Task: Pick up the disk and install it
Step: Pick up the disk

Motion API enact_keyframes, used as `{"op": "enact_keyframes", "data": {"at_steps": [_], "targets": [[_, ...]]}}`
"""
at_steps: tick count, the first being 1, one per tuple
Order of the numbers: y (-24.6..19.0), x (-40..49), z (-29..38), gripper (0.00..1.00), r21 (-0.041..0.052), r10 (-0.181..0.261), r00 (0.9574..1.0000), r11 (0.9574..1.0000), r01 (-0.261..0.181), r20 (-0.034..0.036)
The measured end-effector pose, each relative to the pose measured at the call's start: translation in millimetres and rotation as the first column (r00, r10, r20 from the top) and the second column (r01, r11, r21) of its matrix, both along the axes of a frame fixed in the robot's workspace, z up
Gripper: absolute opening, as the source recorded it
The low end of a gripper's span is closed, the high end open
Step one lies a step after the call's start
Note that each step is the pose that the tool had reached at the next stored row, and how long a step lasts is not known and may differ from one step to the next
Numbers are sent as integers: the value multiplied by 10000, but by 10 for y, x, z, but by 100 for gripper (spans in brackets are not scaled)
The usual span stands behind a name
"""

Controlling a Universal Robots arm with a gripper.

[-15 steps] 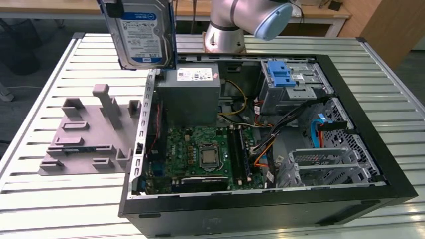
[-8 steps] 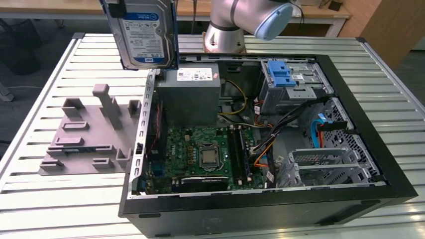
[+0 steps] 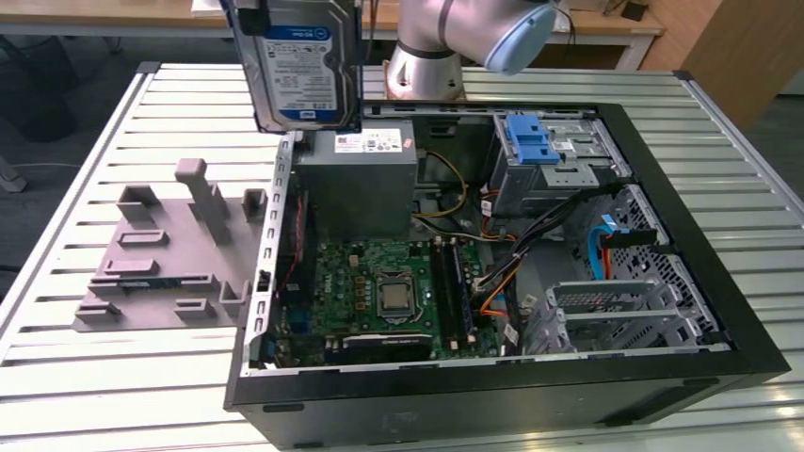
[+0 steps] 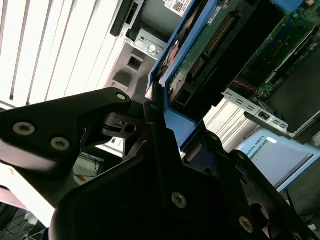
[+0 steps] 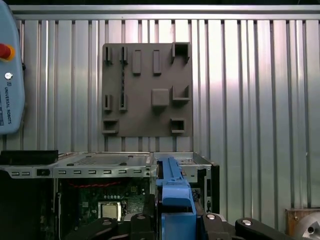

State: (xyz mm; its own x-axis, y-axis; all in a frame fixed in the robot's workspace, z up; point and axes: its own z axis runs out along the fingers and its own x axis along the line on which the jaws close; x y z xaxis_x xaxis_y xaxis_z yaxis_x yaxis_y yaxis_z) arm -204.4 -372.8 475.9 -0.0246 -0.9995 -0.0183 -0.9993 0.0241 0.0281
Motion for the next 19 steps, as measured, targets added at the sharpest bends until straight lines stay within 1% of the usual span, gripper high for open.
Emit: {"op": "enact_keyframes", "data": {"at_steps": [2,4,10,12,14,19], "targets": [[-6,48,-2,36,-1,0,10000,10000,0,-1],[-33,55,-5,36,0,-5,10000,10000,5,-1],[-213,56,-30,36,-1,-17,10000,10000,17,0],[-260,66,-39,36,1,-18,10000,10000,18,1],[-283,129,-46,36,0,-18,10000,10000,18,1],[-302,344,-64,36,0,-17,10000,10000,17,0]]}}
